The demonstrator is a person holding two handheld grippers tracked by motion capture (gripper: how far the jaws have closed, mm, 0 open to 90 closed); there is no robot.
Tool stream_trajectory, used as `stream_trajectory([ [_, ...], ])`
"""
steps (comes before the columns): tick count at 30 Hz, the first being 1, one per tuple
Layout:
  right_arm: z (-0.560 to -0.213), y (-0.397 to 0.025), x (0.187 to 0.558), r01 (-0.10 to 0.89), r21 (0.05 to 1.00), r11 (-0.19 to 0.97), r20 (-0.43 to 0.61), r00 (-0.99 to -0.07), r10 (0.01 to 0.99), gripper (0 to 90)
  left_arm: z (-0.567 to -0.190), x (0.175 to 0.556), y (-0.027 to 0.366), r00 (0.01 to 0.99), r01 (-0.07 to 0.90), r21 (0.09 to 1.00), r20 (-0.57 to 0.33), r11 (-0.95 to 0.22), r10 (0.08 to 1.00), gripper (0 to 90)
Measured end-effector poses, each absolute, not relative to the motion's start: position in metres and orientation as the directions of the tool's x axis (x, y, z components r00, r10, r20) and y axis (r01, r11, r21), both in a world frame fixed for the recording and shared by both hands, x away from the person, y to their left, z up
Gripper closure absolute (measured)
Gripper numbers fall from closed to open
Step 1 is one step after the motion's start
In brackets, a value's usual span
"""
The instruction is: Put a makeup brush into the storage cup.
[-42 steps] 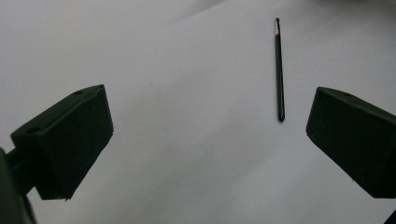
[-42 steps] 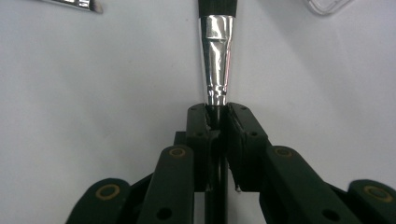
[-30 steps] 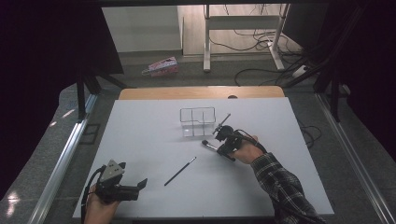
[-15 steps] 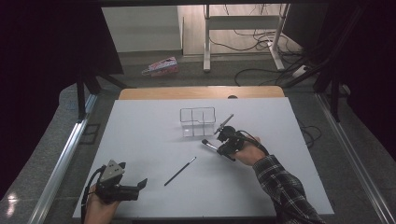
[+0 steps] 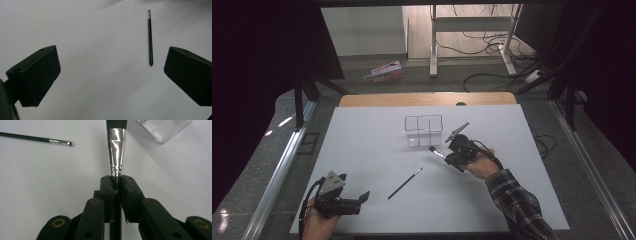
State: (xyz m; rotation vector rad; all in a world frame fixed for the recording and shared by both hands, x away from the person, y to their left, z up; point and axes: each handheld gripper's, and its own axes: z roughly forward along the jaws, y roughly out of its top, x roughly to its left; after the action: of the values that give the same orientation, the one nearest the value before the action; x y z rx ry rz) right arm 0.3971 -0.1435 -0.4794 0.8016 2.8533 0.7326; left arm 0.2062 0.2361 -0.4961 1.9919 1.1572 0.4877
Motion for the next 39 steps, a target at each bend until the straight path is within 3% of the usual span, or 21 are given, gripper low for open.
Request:
stream_trajectory([
  [39, -0.458, -0.174, 0.375, 0.44, 0.675, 0.592, 0.047, -0.827, 0.561, 78.6, -0.495, 0.206, 0.238, 0.514, 0.565, 0.776, -0.066, -0.28, 0.855, 1.2],
])
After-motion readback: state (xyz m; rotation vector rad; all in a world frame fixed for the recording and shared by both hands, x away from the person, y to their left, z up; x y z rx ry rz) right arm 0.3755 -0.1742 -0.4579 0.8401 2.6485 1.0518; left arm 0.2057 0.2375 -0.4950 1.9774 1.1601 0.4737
